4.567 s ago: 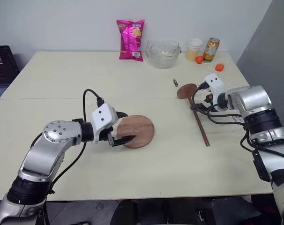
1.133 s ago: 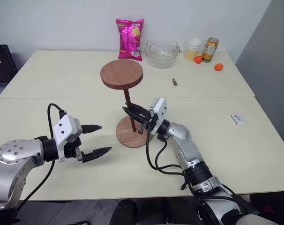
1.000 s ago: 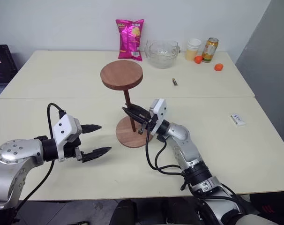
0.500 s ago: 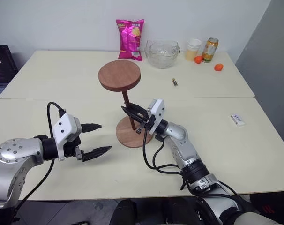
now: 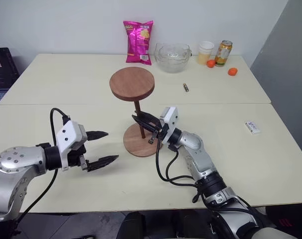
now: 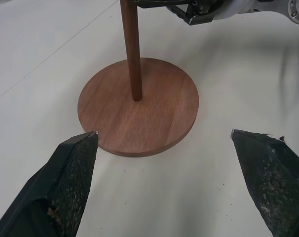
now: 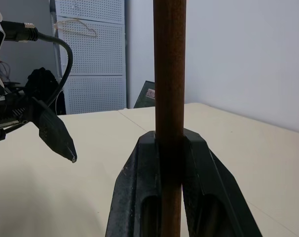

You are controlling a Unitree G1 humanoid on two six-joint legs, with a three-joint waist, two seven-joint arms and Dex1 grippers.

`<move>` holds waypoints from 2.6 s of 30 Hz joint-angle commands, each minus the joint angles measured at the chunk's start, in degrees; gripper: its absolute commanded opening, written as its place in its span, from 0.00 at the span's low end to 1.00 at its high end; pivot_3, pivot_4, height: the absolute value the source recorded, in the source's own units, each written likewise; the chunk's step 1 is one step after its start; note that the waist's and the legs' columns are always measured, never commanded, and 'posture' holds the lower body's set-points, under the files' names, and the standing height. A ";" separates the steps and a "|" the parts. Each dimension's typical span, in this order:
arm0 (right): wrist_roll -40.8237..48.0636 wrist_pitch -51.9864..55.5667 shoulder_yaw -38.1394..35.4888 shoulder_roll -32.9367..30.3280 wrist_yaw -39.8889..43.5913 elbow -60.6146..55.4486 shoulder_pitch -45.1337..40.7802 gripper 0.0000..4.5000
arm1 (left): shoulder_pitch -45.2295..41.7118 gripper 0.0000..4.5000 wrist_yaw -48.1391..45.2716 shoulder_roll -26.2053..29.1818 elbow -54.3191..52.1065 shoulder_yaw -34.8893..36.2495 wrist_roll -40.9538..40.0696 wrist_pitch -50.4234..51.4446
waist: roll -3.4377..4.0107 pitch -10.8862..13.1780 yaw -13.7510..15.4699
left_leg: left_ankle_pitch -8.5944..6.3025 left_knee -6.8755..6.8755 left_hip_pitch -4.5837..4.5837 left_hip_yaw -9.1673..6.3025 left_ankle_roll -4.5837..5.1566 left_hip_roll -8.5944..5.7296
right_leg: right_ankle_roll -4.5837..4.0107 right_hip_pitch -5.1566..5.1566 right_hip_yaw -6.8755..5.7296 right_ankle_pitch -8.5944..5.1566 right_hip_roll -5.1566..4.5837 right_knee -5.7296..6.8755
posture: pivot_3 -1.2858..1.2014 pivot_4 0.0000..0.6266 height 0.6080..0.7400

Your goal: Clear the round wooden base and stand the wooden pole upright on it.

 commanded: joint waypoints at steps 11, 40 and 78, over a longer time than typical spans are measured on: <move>-4.24 10.40 1.33 -1.44 -3.95 3.96 0.68 0.05 | -0.55 1.00 -0.22 0.66 -1.36 0.58 -0.58 -0.39 | -0.01 -0.31 -0.01 | 0.00 -0.01 0.13 0.03 0.00 0.00 | 0.00 0.07 0.03 0.00 0.00 0.05 | 0.52 0.24 1.00; -4.83 12.91 4.56 -3.64 -2.01 3.20 3.38 0.05 | -0.32 1.00 -0.35 0.20 -1.05 0.17 -0.29 -0.94 | 0.65 -1.60 0.03 | -0.10 -0.40 1.79 -0.05 0.11 0.00 | -0.22 1.81 -0.04 -0.19 0.00 -0.53 | 0.52 0.24 1.00; 5.03 24.83 -4.67 -20.93 8.96 -20.51 6.55 1.00 | 2.36 1.00 6.78 2.93 0.29 2.68 6.17 1.21 | 0.44 -0.64 0.06 | -0.10 -1.02 1.42 0.06 0.11 0.01 | -0.25 1.20 0.01 -0.21 0.00 -0.66 | 0.52 0.24 1.00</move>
